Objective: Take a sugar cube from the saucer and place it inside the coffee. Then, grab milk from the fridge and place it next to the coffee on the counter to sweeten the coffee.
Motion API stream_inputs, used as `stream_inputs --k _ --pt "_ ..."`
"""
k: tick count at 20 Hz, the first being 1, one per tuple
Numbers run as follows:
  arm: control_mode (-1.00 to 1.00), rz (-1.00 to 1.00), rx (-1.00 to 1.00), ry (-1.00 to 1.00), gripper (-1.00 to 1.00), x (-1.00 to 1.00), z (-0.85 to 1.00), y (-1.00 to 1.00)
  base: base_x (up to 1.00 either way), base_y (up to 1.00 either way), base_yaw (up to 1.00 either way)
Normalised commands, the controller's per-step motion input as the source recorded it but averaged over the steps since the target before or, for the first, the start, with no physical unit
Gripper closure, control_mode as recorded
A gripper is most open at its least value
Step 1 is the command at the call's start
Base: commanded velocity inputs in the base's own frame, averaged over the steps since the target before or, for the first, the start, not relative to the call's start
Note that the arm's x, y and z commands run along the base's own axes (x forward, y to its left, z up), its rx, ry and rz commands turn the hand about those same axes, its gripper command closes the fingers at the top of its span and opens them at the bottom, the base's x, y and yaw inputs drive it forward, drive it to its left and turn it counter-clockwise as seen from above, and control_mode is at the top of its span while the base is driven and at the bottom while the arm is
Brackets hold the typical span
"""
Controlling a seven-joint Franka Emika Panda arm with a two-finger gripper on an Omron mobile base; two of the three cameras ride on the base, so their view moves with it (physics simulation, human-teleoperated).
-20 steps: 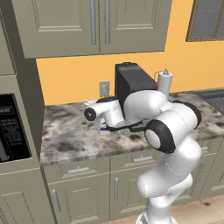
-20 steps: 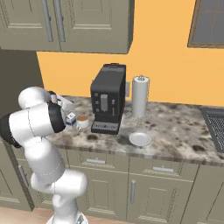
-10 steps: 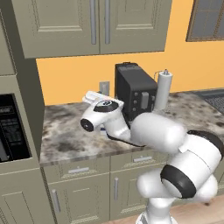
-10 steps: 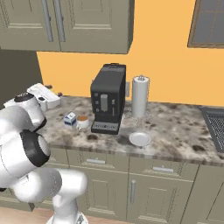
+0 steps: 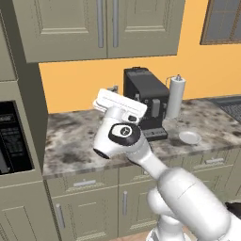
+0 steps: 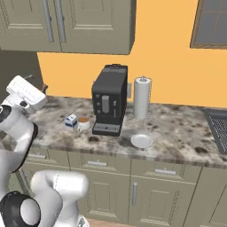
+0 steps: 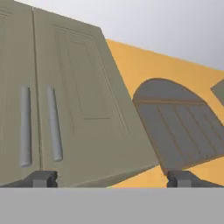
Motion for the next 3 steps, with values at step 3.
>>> stream_inputs --k 3 --pt "-1.0 0.0 0.0 -0.62 -1.0 -1.0 0.94 0.0 0.0 0.0 0.0"
